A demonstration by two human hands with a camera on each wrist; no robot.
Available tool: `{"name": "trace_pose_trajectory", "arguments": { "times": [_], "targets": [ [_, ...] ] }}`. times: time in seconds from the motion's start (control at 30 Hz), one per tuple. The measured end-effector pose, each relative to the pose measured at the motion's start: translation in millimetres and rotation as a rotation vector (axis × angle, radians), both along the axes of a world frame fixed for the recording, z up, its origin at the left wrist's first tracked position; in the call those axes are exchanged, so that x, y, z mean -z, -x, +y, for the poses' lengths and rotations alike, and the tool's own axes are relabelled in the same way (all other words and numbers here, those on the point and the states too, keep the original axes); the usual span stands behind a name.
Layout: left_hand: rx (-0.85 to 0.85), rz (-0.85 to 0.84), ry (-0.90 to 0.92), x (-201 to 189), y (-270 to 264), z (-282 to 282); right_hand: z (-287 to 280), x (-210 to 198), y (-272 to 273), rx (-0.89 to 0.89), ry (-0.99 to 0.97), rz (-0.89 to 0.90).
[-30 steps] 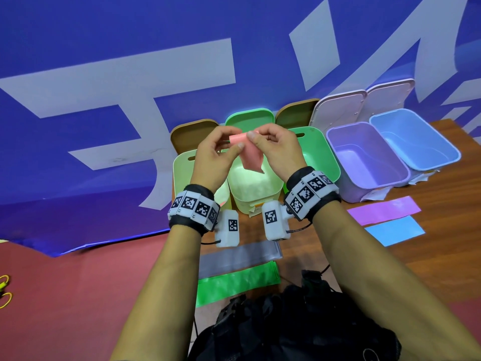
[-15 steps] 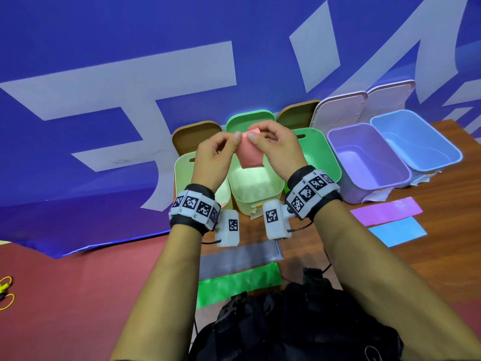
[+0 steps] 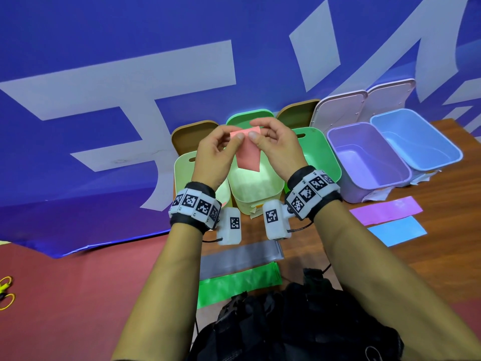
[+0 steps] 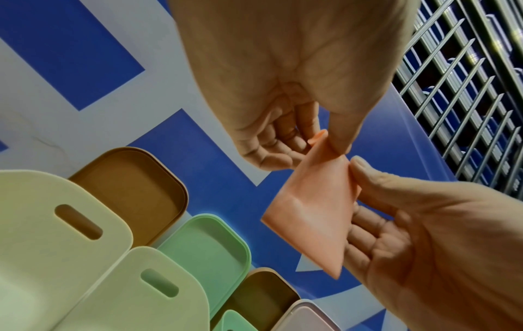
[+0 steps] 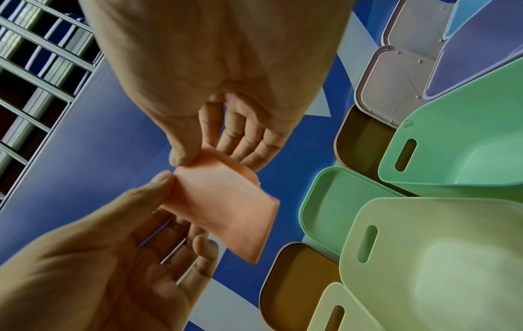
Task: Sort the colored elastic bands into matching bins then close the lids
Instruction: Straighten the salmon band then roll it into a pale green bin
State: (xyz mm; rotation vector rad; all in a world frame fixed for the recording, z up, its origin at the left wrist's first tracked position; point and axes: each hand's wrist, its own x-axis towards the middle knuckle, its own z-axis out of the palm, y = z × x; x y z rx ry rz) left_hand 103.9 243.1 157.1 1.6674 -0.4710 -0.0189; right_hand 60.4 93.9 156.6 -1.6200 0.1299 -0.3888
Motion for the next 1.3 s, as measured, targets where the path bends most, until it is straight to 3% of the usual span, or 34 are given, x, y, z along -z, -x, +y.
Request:
{"name": "trace_pose_trajectory", "arguments": {
  "times": [0.8, 1.0, 1.3],
  "targets": [
    [-0.011, 0.03, 0.014, 5.2, 0.9, 0.5, 1.3, 8.2, -3.7, 0.024, 0.011, 0.03],
    [0.05, -0.027, 0.019, 3.6, -0.2, 1.3, 3.2, 8.0, -2.1, 0.034, 0.004, 0.042],
    [-0.001, 0.033, -0.017, 6.4, 1.8, 0.7, 2.9, 5.9, -0.8, 0.024, 0.001, 0.029]
  ]
}}
